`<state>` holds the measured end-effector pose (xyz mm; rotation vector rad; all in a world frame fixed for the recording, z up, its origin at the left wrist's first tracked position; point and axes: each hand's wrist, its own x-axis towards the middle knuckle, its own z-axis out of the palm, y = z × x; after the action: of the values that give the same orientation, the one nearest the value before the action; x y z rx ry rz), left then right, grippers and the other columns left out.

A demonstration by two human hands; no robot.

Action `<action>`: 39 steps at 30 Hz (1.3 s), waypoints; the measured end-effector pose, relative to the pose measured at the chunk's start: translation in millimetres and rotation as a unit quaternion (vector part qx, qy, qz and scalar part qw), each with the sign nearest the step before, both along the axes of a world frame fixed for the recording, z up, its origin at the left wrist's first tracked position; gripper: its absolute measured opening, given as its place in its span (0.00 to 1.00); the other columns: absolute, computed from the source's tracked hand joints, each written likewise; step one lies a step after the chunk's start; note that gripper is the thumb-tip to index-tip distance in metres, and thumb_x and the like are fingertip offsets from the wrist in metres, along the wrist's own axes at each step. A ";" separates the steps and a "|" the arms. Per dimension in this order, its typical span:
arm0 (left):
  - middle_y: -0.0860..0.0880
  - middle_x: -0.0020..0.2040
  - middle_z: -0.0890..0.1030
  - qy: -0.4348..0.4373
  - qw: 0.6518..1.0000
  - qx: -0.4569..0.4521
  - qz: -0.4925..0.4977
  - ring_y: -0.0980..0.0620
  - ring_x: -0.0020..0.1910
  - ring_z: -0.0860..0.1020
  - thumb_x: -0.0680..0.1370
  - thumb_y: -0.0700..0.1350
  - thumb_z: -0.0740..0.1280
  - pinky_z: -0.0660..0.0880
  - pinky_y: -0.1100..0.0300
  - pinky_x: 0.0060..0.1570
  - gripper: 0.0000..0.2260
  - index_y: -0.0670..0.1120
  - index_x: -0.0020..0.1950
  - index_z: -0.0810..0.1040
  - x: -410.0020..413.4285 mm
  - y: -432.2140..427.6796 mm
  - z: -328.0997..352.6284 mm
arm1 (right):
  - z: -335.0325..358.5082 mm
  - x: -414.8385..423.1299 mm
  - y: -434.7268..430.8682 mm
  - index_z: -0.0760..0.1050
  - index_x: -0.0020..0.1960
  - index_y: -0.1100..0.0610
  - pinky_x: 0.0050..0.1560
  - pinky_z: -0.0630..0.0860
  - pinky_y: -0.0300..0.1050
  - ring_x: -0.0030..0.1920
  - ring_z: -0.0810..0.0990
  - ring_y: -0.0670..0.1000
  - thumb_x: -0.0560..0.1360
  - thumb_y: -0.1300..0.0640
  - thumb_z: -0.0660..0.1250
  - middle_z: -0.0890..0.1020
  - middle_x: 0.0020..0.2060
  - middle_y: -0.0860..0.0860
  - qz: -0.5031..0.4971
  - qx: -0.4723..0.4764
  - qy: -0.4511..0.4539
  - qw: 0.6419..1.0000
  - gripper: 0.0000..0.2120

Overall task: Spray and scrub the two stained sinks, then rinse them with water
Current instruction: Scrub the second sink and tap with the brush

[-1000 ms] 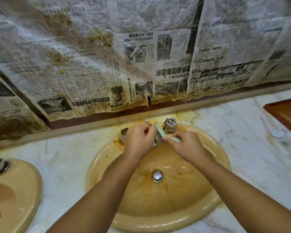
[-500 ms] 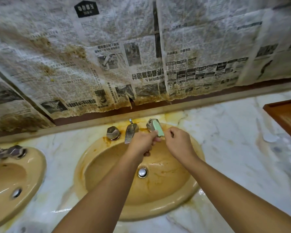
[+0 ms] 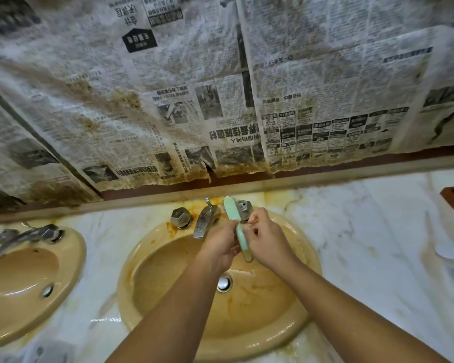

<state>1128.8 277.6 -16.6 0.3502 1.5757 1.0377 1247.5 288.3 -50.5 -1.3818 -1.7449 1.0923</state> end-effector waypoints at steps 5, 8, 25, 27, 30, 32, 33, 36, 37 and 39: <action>0.42 0.37 0.80 0.051 0.997 -0.019 0.053 0.48 0.33 0.77 0.86 0.41 0.59 0.77 0.54 0.36 0.08 0.37 0.55 0.75 -14.0 15.8 -25.7 | -22.0 19.4 36.2 0.73 0.52 0.49 0.48 0.75 0.50 0.47 0.79 0.50 0.80 0.55 0.66 0.81 0.47 0.46 0.032 0.055 -0.049 0.997 0.02; 0.42 0.35 0.77 0.229 0.972 -0.050 0.020 0.47 0.31 0.73 0.85 0.42 0.58 0.69 0.55 0.33 0.13 0.36 0.52 0.78 -20.1 19.4 -44.5 | -52.0 41.5 80.9 0.78 0.63 0.51 0.65 0.72 0.53 0.65 0.74 0.54 0.83 0.55 0.60 0.79 0.63 0.50 0.073 0.094 -0.156 0.981 0.11; 0.40 0.48 0.82 0.618 0.702 -0.113 -0.335 0.39 0.45 0.78 0.84 0.43 0.60 0.71 0.52 0.41 0.10 0.40 0.52 0.79 -27.3 61.7 -43.6 | -91.4 49.8 151.6 0.52 0.83 0.42 0.79 0.31 0.52 0.81 0.39 0.42 0.86 0.39 0.42 0.47 0.83 0.41 0.263 0.087 -0.324 0.905 0.27; 0.42 0.45 0.80 0.610 0.714 -0.117 -0.323 0.41 0.44 0.77 0.83 0.44 0.62 0.71 0.52 0.41 0.09 0.41 0.54 0.79 -30.6 72.4 -45.1 | -92.9 50.4 152.5 0.52 0.83 0.41 0.79 0.31 0.52 0.81 0.38 0.41 0.85 0.38 0.41 0.46 0.83 0.41 0.265 0.084 -0.323 0.905 0.27; 0.42 0.45 0.81 0.588 0.729 -0.102 -0.334 0.41 0.43 0.78 0.83 0.45 0.62 0.73 0.53 0.40 0.08 0.42 0.51 0.77 -25.0 68.1 -41.0 | -94.3 52.3 153.2 0.52 0.83 0.41 0.80 0.32 0.52 0.81 0.38 0.40 0.85 0.38 0.41 0.46 0.83 0.41 0.270 0.082 -0.317 0.906 0.27; 0.45 0.41 0.78 0.577 0.731 -0.100 -0.351 0.42 0.40 0.76 0.84 0.49 0.60 0.72 0.54 0.39 0.11 0.44 0.48 0.76 -19.7 49.7 -38.1 | -94.4 51.7 153.3 0.52 0.83 0.40 0.80 0.32 0.53 0.81 0.38 0.40 0.85 0.38 0.41 0.46 0.82 0.40 0.264 0.080 -0.317 0.907 0.27; 0.46 0.41 0.77 0.583 0.724 -0.104 -0.354 0.42 0.41 0.75 0.84 0.49 0.61 0.71 0.54 0.40 0.11 0.44 0.49 0.76 -20.2 45.7 -39.6 | -94.3 51.3 153.0 0.52 0.83 0.39 0.80 0.32 0.53 0.81 0.38 0.40 0.85 0.38 0.41 0.46 0.82 0.40 0.263 0.081 -0.320 0.907 0.27; 0.42 0.47 0.82 0.592 0.729 -0.117 -0.322 0.40 0.44 0.77 0.81 0.42 0.64 0.73 0.51 0.41 0.04 0.43 0.47 0.76 -26.8 70.0 -43.4 | -94.5 50.8 153.4 0.52 0.83 0.39 0.80 0.32 0.54 0.81 0.38 0.40 0.85 0.38 0.40 0.46 0.82 0.39 0.266 0.079 -0.322 0.905 0.27; 0.41 0.48 0.82 0.591 0.735 -0.114 -0.313 0.40 0.43 0.76 0.80 0.41 0.64 0.73 0.50 0.41 0.04 0.43 0.46 0.75 -27.6 76.2 -42.4 | -94.3 51.3 153.6 0.52 0.83 0.39 0.80 0.32 0.53 0.81 0.38 0.40 0.85 0.38 0.40 0.46 0.82 0.39 0.266 0.078 -0.322 0.905 0.27; 0.42 0.46 0.81 0.584 0.738 -0.102 -0.322 0.41 0.42 0.75 0.81 0.44 0.63 0.72 0.52 0.40 0.07 0.43 0.47 0.76 -24.5 69.1 -46.1 | -93.1 51.2 153.9 0.52 0.83 0.39 0.80 0.33 0.54 0.81 0.38 0.40 0.85 0.37 0.40 0.46 0.82 0.39 0.265 0.078 -0.326 0.904 0.27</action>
<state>1104.3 346.6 -62.7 1.4815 2.3304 -0.0383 1298.6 442.2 -143.7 -1.2842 -2.7519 0.7477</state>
